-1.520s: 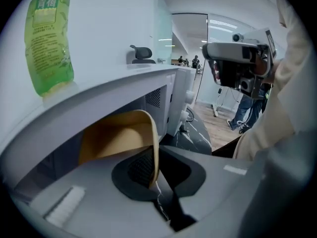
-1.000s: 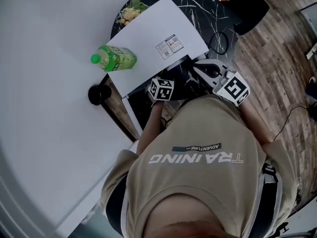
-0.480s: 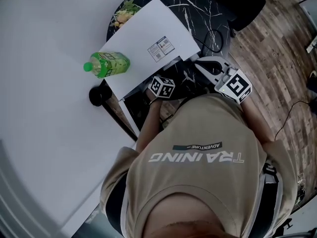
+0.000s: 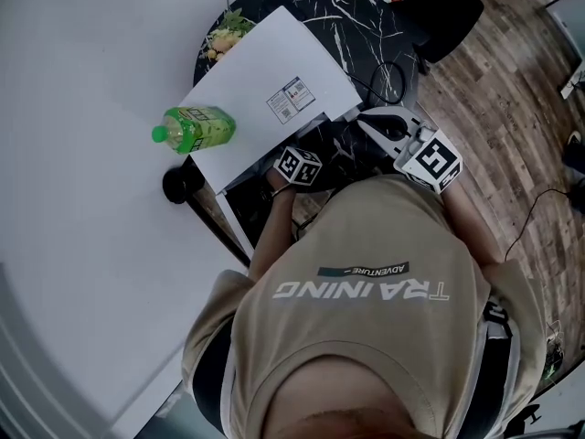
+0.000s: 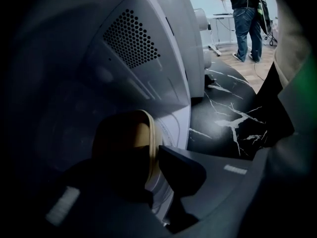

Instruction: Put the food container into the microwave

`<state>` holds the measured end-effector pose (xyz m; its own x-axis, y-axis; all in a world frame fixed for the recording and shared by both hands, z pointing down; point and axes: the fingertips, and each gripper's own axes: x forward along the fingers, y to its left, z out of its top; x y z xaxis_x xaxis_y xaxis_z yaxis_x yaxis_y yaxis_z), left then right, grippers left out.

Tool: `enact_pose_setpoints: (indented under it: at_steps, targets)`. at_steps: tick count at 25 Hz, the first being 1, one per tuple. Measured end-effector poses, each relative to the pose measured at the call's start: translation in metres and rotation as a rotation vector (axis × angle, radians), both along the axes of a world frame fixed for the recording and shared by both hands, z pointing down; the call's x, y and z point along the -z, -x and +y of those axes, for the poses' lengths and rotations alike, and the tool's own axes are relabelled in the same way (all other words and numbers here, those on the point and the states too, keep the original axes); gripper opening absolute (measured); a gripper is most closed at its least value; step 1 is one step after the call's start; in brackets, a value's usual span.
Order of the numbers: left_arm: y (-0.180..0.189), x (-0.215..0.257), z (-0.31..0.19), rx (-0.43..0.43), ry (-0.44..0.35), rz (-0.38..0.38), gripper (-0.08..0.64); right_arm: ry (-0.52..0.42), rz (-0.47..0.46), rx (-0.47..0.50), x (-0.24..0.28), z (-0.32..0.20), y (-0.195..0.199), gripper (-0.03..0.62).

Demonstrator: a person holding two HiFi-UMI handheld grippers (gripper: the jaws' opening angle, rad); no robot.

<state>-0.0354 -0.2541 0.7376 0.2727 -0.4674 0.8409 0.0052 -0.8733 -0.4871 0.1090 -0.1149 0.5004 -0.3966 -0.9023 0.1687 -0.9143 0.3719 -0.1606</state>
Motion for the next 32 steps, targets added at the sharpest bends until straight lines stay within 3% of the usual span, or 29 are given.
enact_pose_setpoints:
  at_steps: [14, 21, 22, 25, 30, 32]
  targets:
    - [0.022, 0.041, 0.030, 0.079, -0.055, 0.114, 0.069, -0.021, -0.002, 0.086, -0.001, -0.002, 0.013, 0.009]
    - [0.025, 0.077, 0.057, 0.109, -0.073, 0.233, 0.039, -0.008, 0.052, 0.182, 0.000, -0.013, 0.030, 0.009]
    - [0.025, 0.085, 0.060, 0.119, -0.074, 0.262, 0.009, -0.006, 0.057, 0.192, 0.001, -0.014, 0.033, 0.009]
    - [0.020, 0.120, 0.066, 0.165, -0.046, 0.381, 0.009, -0.019, 0.076, 0.226, 0.008, -0.019, 0.039, 0.009]
    - [0.000, 0.198, 0.078, 0.238, 0.094, 0.659, 0.009, -0.068, 0.101, 0.271, 0.027, -0.034, 0.044, 0.009]
    - [-0.007, 0.230, 0.074, 0.244, 0.108, 0.754, 0.009, -0.080, 0.107, 0.286, 0.038, -0.042, 0.044, 0.009]
